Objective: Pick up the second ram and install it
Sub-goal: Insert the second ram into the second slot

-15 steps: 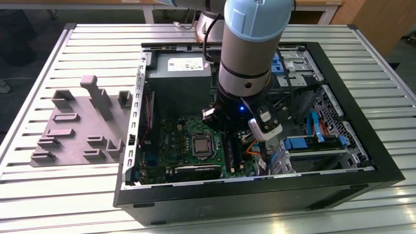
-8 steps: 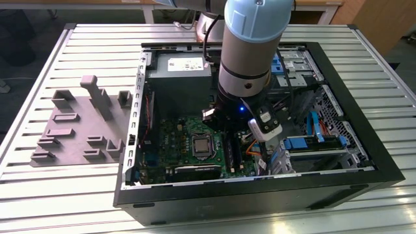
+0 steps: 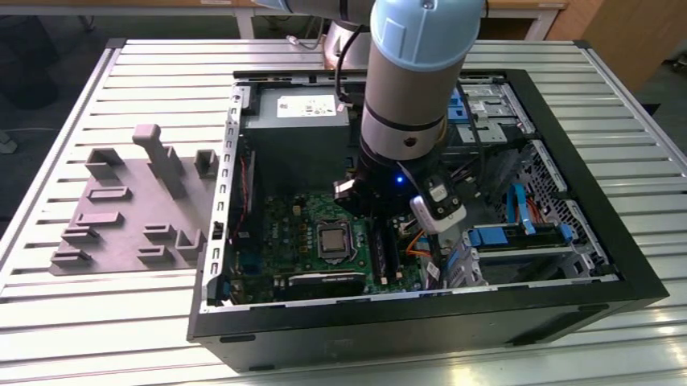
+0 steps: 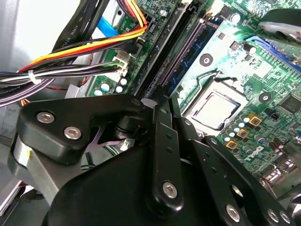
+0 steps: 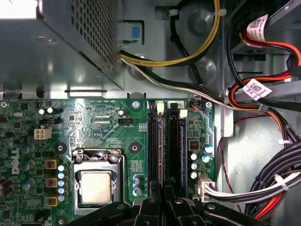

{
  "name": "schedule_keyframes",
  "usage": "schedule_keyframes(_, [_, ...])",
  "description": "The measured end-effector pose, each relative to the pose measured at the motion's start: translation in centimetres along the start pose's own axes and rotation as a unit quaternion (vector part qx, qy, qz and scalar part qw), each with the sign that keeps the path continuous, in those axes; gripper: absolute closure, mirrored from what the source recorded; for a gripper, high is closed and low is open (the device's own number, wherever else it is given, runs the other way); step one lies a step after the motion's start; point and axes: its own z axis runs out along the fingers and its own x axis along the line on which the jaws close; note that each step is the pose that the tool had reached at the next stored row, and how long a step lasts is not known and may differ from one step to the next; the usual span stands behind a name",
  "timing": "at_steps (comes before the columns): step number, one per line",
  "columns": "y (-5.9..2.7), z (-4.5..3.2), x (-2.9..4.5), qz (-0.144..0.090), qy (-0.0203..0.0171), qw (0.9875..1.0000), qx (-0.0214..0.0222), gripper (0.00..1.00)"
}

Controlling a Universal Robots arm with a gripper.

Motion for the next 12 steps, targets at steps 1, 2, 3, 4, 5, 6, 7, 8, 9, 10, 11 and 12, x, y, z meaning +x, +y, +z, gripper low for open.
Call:
schedule_keyframes(1, [0.01,0.02,0.00,0.000,0.0000,1.0000,0.0000,0.86])
schedule_keyframes(2, [0.02,0.03,0.01,0.000,0.0000,1.0000,0.0000,0.86])
schedule_keyframes(3, [0.03,0.05,0.01,0.000,0.0000,1.0000,0.0000,0.86])
schedule_keyframes(4, [0.03,0.08,0.01,0.000,0.0000,1.0000,-0.0001,0.86])
schedule_keyframes(5, [0.04,0.10,0.01,0.000,0.0000,1.0000,-0.0001,0.86])
schedule_keyframes(6, [0.05,0.11,0.01,0.000,0.0000,1.0000,-0.0001,0.86])
schedule_keyframes(7, [0.06,0.12,0.01,0.000,0.0000,1.0000,-0.0001,0.86])
schedule_keyframes(8, [0.07,0.12,0.01,0.000,0.0000,1.0000,-0.0001,0.86])
schedule_keyframes(9, [0.07,0.11,0.01,0.000,0.0000,1.0000,-0.0001,0.86])
schedule_keyframes(10, [0.07,0.08,0.01,0.000,0.0000,1.0000,-0.0001,0.86])
schedule_keyframes(11, [0.08,0.04,0.01,0.000,0.0000,1.0000,-0.0001,0.86])
schedule_keyframes(12, [0.08,0.00,0.01,0.000,0.0000,1.0000,-0.0001,0.86])
